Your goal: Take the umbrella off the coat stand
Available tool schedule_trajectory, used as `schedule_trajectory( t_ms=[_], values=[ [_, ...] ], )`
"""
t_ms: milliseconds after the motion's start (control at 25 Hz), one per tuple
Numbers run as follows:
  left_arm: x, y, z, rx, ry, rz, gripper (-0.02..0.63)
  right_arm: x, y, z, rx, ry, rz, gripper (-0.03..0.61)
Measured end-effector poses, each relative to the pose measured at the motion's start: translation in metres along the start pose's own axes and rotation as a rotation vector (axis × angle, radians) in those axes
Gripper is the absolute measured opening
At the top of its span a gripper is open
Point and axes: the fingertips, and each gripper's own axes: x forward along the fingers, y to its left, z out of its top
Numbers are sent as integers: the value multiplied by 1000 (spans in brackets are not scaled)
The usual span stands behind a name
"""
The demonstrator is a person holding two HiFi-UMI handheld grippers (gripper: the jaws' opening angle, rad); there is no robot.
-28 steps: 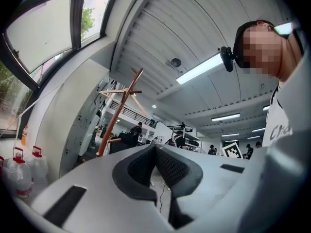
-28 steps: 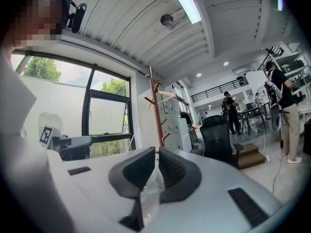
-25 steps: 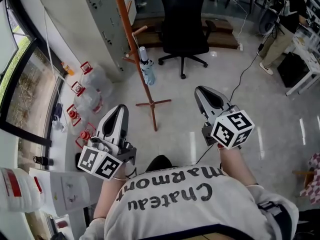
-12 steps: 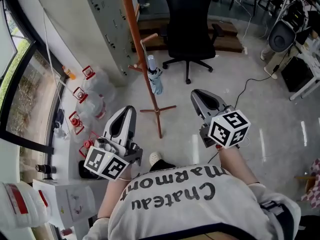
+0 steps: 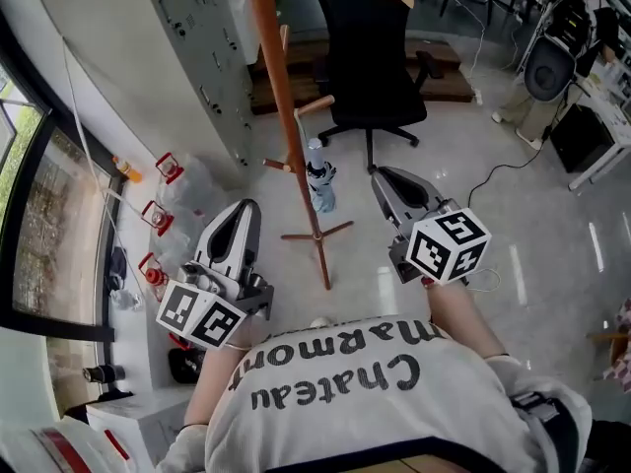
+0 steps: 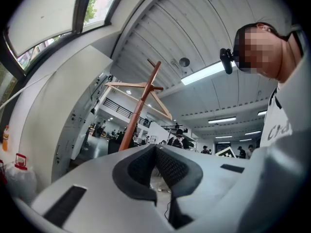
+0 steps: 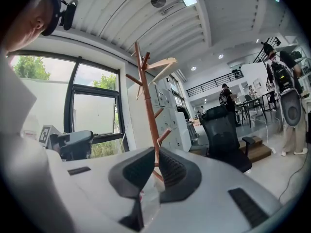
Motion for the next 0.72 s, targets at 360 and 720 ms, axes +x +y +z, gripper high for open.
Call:
schedule_trajectory(
  t_ms=[360,720],
  values=[
    [26,59,18,15,-9,-74,23,61,-16,-20,-2,39,-95,42],
    [31,91,-1,-39,22,-66,23,104,-10,-70,-49,131,-24,219]
  ],
)
